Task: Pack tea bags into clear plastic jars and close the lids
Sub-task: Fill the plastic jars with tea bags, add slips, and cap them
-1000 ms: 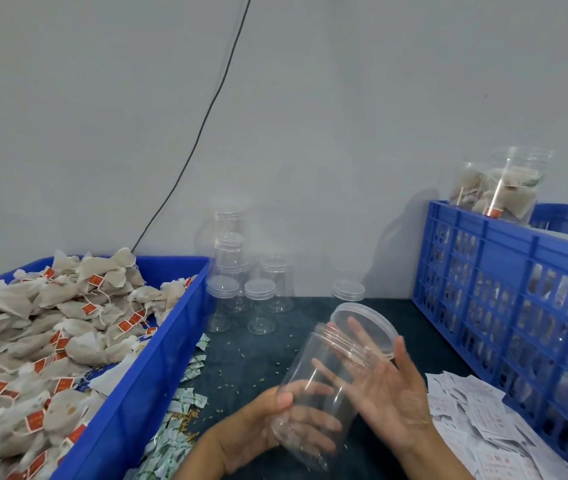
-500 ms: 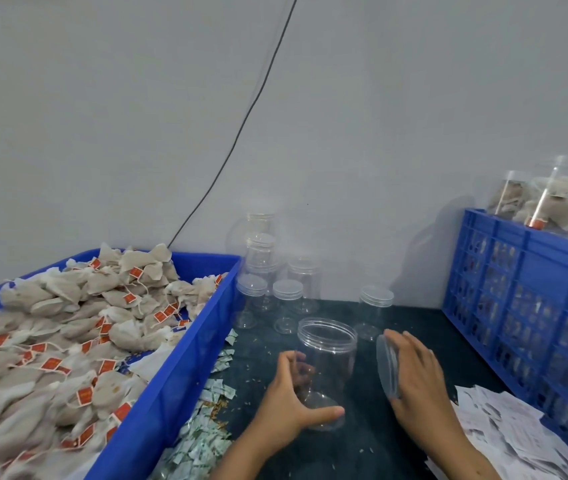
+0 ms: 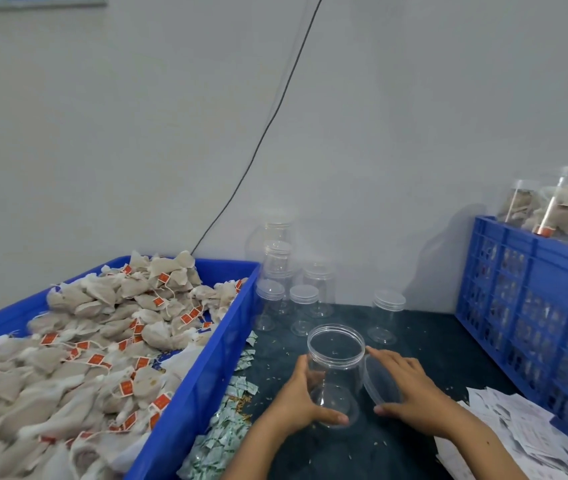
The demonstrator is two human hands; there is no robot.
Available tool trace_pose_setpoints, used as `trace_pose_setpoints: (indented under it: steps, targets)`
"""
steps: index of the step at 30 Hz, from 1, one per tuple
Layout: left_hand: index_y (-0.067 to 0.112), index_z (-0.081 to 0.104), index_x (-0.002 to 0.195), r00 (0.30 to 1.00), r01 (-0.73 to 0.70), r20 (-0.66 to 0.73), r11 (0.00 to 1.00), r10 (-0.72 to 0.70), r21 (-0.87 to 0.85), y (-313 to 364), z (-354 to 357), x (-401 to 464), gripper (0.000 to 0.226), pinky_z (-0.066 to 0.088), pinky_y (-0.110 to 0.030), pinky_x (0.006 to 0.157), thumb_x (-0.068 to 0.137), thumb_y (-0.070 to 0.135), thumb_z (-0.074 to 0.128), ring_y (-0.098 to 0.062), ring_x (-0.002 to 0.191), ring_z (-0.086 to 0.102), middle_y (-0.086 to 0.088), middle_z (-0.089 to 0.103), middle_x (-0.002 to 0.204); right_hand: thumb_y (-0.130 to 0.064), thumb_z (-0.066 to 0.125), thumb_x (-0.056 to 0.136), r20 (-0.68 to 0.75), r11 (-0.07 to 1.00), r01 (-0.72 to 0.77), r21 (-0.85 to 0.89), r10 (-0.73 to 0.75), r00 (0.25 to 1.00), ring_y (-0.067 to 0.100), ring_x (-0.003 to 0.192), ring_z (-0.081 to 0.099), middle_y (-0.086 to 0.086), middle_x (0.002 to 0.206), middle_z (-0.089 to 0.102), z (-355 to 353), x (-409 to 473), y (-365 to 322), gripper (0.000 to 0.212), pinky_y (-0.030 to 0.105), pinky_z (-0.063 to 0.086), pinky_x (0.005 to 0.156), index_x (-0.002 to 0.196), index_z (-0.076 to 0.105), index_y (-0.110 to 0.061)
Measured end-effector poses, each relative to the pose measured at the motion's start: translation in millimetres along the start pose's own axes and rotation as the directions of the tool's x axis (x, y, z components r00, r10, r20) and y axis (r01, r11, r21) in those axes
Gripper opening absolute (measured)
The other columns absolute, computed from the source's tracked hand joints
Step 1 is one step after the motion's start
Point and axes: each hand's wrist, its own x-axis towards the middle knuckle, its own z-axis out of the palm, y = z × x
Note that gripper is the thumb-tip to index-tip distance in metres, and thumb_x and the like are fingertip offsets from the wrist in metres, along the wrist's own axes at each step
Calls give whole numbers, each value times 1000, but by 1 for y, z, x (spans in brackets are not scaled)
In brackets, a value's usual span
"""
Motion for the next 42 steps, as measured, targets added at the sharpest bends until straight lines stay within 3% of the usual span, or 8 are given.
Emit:
trace_pose_setpoints:
  steps: [4,8,14,20,27,33,38,42]
  targets:
    - [18,-10,151,989,142,-40,986,-139,91,20,-2,-12,124,43,-26,100,70,-4,81,-15,123,46,-4,46,135,-43,71,81,293,979,-120,-166,165,942,23,145,9,-5,158,13,-14,6,-9,93,45,20,118,152,12,-33]
    - [15,-23,149,950,312,-106,879,-294,360,46,-8,-32,116,34,-40,109,83,6,72,-32,138,37,-19,30,154,-33,59,91,142,953,-171,-250,211,967,32,143,20,6,156,18,-42,13,-24,74,42,25,116,152,17,-26]
    - [5,47,131,959,200,-284,765,-24,612,95,-42,-71,42,47,-38,92,90,2,58,-33,117,55,-16,54,130,-4,47,90,-260,1000,25,-17,-29,965,26,115,53,8,132,51,-81,12,-106,42,39,44,97,130,52,-17]
    - [12,62,118,933,139,-336,732,128,667,114,-127,-112,33,49,-36,96,86,2,65,-22,112,59,-7,62,121,6,49,86,-350,876,381,296,-272,897,14,84,60,3,98,67,-54,8,-227,29,22,47,74,99,67,-14]
    - [21,61,114,846,444,-532,564,-10,696,33,-231,-162,30,50,-29,93,88,8,65,-13,106,58,1,61,121,-11,58,94,54,782,488,387,-548,835,14,93,65,1,105,67,13,12,-307,18,31,53,90,109,67,-13]
    - [24,54,123,829,546,-534,450,-166,707,-7,-255,-181,39,47,-24,80,86,27,66,-14,101,56,2,57,123,-39,68,86,505,838,469,278,-543,671,12,84,56,0,97,64,49,29,-328,34,33,48,76,109,68,-14]
    - [22,35,143,827,553,-522,465,-208,691,-10,-261,-181,68,50,-28,91,85,22,70,-20,116,53,-5,50,138,-38,80,75,604,873,419,250,-479,637,15,102,57,-8,109,58,67,44,-331,58,30,49,88,127,54,-30]
    - [18,53,127,819,563,-540,457,-195,689,-7,-261,-181,44,51,-29,93,86,16,69,-19,108,58,-5,58,125,-29,83,73,609,851,493,182,-491,623,16,109,52,-8,123,49,79,48,-333,66,30,48,88,127,47,-43]
